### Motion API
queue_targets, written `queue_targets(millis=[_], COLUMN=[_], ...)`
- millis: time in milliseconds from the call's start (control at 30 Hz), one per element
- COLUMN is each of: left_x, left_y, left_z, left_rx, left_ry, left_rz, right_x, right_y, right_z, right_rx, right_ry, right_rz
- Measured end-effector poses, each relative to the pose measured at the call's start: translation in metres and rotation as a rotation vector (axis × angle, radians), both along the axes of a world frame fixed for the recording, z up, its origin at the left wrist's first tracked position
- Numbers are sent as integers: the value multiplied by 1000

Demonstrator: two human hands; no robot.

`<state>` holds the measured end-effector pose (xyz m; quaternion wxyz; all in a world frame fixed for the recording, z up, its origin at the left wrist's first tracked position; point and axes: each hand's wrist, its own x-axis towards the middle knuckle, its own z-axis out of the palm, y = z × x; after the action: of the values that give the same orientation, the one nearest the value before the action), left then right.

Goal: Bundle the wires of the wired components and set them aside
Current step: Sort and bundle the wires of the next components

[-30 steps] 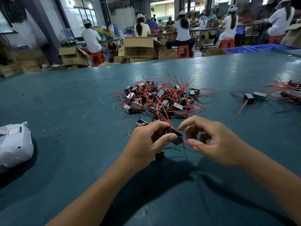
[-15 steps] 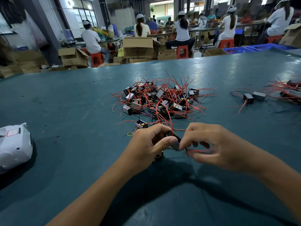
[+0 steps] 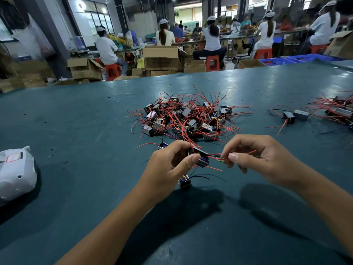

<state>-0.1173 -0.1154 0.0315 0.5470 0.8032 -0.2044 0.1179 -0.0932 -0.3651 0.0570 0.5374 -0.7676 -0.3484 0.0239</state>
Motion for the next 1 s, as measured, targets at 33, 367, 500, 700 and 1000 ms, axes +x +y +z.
queue_targets(millis=[33, 367, 500, 700, 1000], left_x=[0, 1, 0, 0, 2], left_y=[0, 9, 2, -5, -10], left_z=[1, 2, 0, -5, -10], left_rx=[-28, -29, -4, -130, -143], left_ry=[9, 12, 63, 142, 239], left_rz=[-12, 7, -139, -276, -224], right_x=[1, -8, -17, -20, -21], right_y=[-2, -10, 1, 25, 28], right_z=[0, 16, 23, 1, -8], right_rx=[-16, -344, -277, -598, -487], right_ry=[17, -46, -392, -942, -825], right_rz=[19, 281, 68, -78, -110])
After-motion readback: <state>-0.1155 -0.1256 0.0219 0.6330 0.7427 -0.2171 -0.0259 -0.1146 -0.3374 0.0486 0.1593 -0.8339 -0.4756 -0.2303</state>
